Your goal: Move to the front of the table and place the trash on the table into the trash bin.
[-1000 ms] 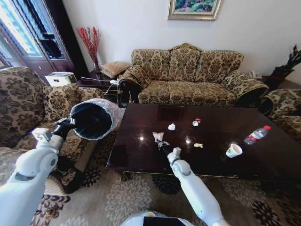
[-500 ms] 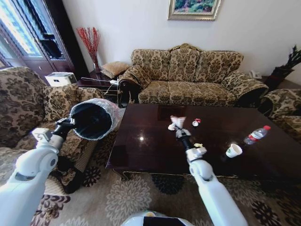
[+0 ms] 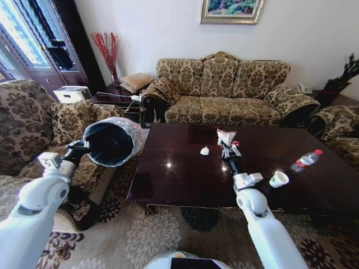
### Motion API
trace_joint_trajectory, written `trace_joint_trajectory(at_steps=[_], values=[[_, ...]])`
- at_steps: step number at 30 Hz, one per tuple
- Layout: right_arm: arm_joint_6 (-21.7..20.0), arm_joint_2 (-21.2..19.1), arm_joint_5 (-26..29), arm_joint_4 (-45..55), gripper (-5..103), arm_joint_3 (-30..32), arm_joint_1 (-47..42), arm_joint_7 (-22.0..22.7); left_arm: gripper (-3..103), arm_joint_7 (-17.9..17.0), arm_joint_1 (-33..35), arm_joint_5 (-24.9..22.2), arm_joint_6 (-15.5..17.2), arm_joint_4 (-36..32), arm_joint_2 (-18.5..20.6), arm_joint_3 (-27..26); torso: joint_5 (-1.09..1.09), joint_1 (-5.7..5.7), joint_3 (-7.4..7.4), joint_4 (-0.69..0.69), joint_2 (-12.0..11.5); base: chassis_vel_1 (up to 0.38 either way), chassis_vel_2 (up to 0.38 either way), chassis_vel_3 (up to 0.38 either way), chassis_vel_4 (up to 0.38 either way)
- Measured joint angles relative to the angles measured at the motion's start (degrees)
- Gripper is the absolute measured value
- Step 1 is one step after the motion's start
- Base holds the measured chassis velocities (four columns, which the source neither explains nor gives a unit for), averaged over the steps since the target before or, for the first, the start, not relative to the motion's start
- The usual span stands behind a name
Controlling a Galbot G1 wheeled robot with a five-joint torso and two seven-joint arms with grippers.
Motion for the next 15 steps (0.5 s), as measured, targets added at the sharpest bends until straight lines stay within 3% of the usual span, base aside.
trace_joint_trajectory(at_steps=[10,15], values=[[0.11,-0.58,1.81,-0.81,8,-0.26,0.85,-0.62,0,-2.47,11.19,-6.56,6.44,-17.5,-3.87,-5.16,0.01,0.0,0.0,0.01,0.0,0.0,0.0,0.0,0.0],[1.28,-0.39,1.88,-0.84,8,-2.15,0.82,-1.7,0,-2.81,12.19,-7.19,7.08,-19.02,-4.23,-5.64,0.0,-0.01,0.0,-0.02,0.0,0.0,0.0,0.0,0.0]])
